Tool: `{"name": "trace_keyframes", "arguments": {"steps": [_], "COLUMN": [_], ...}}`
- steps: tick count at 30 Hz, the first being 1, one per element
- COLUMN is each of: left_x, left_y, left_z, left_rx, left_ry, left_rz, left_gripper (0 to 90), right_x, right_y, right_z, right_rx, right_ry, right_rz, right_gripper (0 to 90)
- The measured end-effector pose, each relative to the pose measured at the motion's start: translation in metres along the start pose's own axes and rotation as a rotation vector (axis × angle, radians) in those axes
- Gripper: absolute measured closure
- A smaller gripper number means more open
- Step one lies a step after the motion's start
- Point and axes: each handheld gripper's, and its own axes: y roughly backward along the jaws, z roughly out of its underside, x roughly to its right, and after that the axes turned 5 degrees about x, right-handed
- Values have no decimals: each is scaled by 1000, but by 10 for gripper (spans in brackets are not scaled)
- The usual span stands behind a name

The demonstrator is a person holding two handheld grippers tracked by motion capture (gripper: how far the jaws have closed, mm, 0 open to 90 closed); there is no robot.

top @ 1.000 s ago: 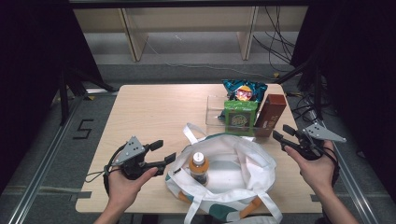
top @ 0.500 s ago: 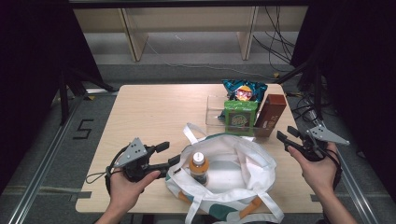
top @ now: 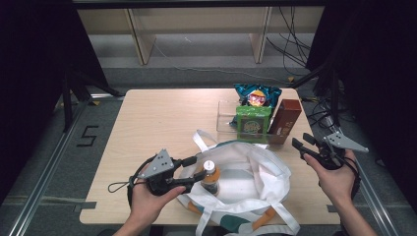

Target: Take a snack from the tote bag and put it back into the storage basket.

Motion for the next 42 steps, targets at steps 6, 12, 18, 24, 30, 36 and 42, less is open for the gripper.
{"name": "trace_keyframes", "arguments": {"steps": [6, 12, 18, 24, 30, 36, 42], "left_x": [0, 0, -1, -1, -3, -3, -4], "left_y": [-11, -18, -25, -28, -29, -30, -29], "left_z": [4, 8, 11, 11, 10, 10, 9], "left_rx": [-22, -39, -41, -50, -47, -46, -51], "left_ry": [-13, -29, -31, -48, -57, -71, -86], "left_rz": [15, 18, 30, 24, 29, 39, 56], "left_gripper": [455, 471, 484, 524, 558, 580, 586], "right_x": [0, 0, 1, -1, 0, -2, 1], "right_y": [0, -1, -2, -1, 0, 3, 6], "right_z": [0, 2, 1, 2, 4, 5, 7], "right_rx": [-8, -12, -7, -16, -26, -24, -31], "right_ry": [14, -10, 17, -10, -5, -23, 4], "right_rz": [-14, 1, 2, -12, -3, 7, 8], "right_gripper": [508, 507, 507, 507, 507, 507, 507]}}
